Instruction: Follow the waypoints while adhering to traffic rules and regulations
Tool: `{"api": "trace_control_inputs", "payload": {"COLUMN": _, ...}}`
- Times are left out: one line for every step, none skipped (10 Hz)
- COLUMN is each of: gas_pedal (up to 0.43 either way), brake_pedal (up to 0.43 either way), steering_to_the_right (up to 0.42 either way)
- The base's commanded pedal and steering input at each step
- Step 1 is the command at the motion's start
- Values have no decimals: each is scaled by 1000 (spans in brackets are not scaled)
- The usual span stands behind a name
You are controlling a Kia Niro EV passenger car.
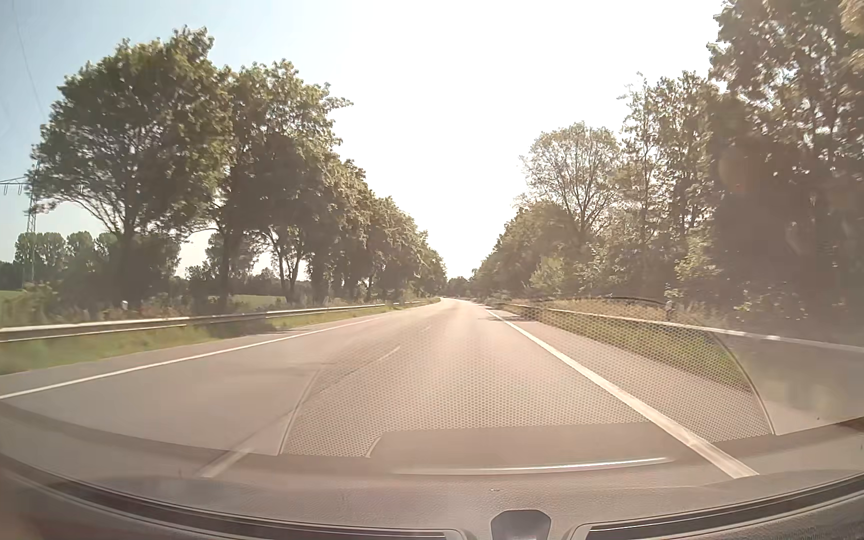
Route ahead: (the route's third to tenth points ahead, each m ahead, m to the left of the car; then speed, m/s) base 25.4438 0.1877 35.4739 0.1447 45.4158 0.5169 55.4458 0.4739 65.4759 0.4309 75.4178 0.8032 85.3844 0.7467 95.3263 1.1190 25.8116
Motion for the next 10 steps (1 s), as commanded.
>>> {"api": "trace_control_inputs", "payload": {"gas_pedal": 311, "brake_pedal": 6, "steering_to_the_right": 3}}
{"api": "trace_control_inputs", "payload": {"gas_pedal": 311, "brake_pedal": 6, "steering_to_the_right": 3}}
{"api": "trace_control_inputs", "payload": {"gas_pedal": 311, "brake_pedal": 6, "steering_to_the_right": 3}}
{"api": "trace_control_inputs", "payload": {"gas_pedal": 311, "brake_pedal": 6, "steering_to_the_right": 3}}
{"api": "trace_control_inputs", "payload": {"gas_pedal": 299, "brake_pedal": 6, "steering_to_the_right": 3}}
{"api": "trace_control_inputs", "payload": {"gas_pedal": 299, "brake_pedal": 6, "steering_to_the_right": 3}}
{"api": "trace_control_inputs", "payload": {"gas_pedal": 299, "brake_pedal": 6, "steering_to_the_right": 3}}
{"api": "trace_control_inputs", "payload": {"gas_pedal": 299, "brake_pedal": 6, "steering_to_the_right": 3}}
{"api": "trace_control_inputs", "payload": {"gas_pedal": 299, "brake_pedal": 6, "steering_to_the_right": 3}}
{"api": "trace_control_inputs", "payload": {"gas_pedal": 299, "brake_pedal": 6, "steering_to_the_right": 3}}
